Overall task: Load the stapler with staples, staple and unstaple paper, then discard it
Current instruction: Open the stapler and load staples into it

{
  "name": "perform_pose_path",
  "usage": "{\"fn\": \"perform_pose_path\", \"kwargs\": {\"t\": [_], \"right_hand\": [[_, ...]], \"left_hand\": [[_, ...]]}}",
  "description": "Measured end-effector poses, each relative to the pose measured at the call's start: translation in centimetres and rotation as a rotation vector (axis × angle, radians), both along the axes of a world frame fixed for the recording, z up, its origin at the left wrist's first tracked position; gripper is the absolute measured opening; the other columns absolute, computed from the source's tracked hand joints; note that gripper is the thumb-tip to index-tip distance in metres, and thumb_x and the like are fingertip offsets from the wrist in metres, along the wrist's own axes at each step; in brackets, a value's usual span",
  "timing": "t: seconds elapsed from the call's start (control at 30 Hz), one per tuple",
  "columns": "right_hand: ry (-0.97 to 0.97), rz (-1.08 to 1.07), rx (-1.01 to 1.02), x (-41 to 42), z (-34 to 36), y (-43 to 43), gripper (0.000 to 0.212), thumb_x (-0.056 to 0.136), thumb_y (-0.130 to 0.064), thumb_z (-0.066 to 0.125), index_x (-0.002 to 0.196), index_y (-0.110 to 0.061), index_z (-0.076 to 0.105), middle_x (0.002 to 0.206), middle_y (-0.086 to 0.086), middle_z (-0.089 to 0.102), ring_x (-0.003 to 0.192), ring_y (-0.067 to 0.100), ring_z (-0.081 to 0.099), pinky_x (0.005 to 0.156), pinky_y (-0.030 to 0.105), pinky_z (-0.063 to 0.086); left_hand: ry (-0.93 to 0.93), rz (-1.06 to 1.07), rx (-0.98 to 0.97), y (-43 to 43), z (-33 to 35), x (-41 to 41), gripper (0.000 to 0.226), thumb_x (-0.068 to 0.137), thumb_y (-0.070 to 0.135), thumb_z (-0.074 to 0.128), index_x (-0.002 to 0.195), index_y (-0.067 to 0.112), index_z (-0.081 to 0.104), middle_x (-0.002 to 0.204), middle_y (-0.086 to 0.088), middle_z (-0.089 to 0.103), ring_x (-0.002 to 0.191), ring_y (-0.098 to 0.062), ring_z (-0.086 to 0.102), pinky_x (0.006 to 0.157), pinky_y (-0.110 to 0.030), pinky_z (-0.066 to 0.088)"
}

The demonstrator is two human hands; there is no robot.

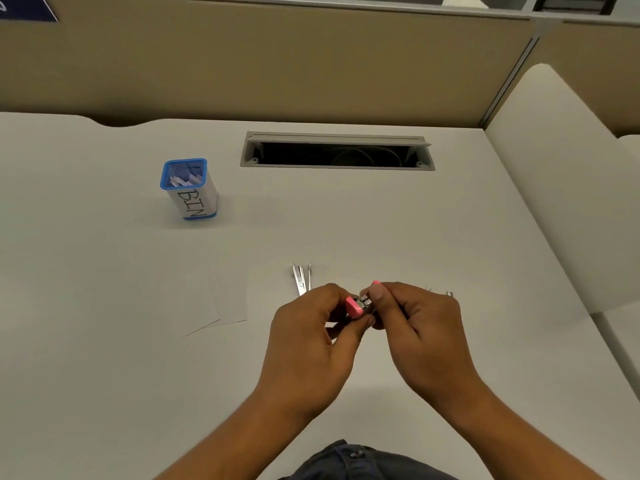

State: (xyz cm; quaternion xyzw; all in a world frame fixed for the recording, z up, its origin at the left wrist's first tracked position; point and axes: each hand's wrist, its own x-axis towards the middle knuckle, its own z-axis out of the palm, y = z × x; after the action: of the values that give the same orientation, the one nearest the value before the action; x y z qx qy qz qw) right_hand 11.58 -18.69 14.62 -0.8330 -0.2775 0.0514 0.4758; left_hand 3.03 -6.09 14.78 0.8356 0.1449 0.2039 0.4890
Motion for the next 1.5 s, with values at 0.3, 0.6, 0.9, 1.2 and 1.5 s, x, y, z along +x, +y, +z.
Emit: {"fn": "perform_pose_path", "kwargs": {"t": [0.3,0.6,0.9,1.2,1.5], "right_hand": [[0.128,-0.081,0.102,-0.6,0.2,0.8,0.037,0.098,-0.037,0.048,0.085,-0.019,0.077,0.070,-0.002,0.075,0.072,0.016,0.073,0.066,0.035,0.062],[0.198,-0.130,0.137,-0.9,0.9,0.4,0.036,0.094,-0.037,0.049,0.083,-0.020,0.079,0.069,-0.005,0.075,0.070,0.013,0.073,0.067,0.027,0.063],[0.172,-0.133,0.082,-1.2,1.2,0.0,0.034,0.095,-0.036,0.050,0.081,-0.021,0.077,0.070,-0.005,0.075,0.069,0.009,0.073,0.066,0.019,0.060],[0.220,-0.138,0.054,-1.5,1.2,0.0,0.034,0.099,-0.028,0.053,0.076,-0.021,0.076,0.068,-0.001,0.075,0.067,0.012,0.074,0.065,0.023,0.062],[-0.001,-0.117,-0.058,-1.8,2.0,-0.2,0.038,0.099,-0.034,0.049,0.070,-0.023,0.070,0.057,-0.004,0.067,0.056,0.015,0.066,0.056,0.038,0.057]], "left_hand": [[-0.016,0.047,0.102,-0.5,0.4,-0.4,0.007,0.087,0.026,0.070,0.090,0.029,0.064,0.081,0.014,0.068,0.078,-0.007,0.066,0.068,-0.025,0.060],[-0.023,0.031,0.122,-1.1,0.8,-0.4,0.007,0.087,0.030,0.066,0.093,0.028,0.065,0.083,0.014,0.069,0.076,-0.008,0.067,0.066,-0.028,0.060],[-0.035,0.015,0.115,-1.7,1.1,-0.7,0.009,0.088,0.029,0.065,0.094,0.023,0.065,0.083,0.008,0.070,0.076,-0.014,0.068,0.064,-0.031,0.061],[-0.009,0.021,0.147,-2.0,1.3,-1.1,0.004,0.087,0.026,0.068,0.090,0.024,0.066,0.078,0.011,0.068,0.071,-0.012,0.066,0.059,-0.029,0.059],[0.096,0.009,0.125,-1.6,3.1,-1.4,0.012,0.087,0.046,0.062,0.088,0.034,0.061,0.079,0.019,0.067,0.076,-0.004,0.066,0.065,-0.026,0.059]]}}
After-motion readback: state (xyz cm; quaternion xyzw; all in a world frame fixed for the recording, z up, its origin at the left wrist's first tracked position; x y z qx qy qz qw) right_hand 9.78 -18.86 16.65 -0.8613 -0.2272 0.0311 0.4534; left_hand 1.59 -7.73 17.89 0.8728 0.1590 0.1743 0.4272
